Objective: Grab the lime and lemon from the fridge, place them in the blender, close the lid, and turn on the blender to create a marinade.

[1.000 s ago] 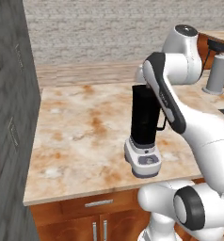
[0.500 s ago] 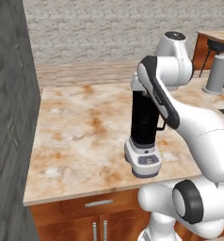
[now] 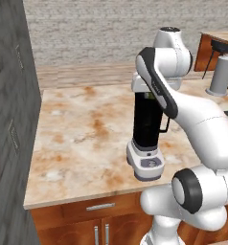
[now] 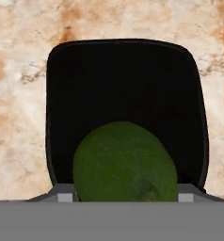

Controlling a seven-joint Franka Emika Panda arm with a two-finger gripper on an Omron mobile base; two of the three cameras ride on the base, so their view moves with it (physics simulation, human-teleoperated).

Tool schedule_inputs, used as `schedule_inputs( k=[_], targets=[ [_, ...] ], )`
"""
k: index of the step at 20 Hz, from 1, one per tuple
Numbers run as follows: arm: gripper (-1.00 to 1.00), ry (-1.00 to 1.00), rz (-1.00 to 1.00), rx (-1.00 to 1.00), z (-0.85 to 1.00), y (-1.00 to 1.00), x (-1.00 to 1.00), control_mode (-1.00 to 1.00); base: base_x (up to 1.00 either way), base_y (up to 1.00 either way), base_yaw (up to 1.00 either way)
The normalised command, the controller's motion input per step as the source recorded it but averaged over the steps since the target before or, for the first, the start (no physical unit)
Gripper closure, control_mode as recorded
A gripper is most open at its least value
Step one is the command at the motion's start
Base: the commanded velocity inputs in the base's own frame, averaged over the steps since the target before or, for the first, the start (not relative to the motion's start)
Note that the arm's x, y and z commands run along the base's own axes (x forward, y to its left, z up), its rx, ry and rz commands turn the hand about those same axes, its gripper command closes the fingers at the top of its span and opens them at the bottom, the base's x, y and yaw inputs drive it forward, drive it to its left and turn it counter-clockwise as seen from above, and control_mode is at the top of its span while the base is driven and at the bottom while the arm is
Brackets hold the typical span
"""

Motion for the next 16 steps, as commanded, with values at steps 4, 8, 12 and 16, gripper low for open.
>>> schedule_inputs(
  k=[4,8,12,16],
  targets=[
    [-1.00,0.00,0.02,0.00,-0.16,0.08,-0.02,-1.00,0.00,0.00,0.00],
    [-1.00,0.00,0.00,0.00,0.00,0.01,0.00,-1.00,0.00,0.00,0.00],
    [-1.00,-0.02,0.00,0.00,0.06,0.00,0.00,-1.00,0.00,0.00,0.00],
    [-1.00,-0.21,0.00,0.00,0.43,0.00,-0.43,-1.00,0.00,0.00,0.00]
  ],
)
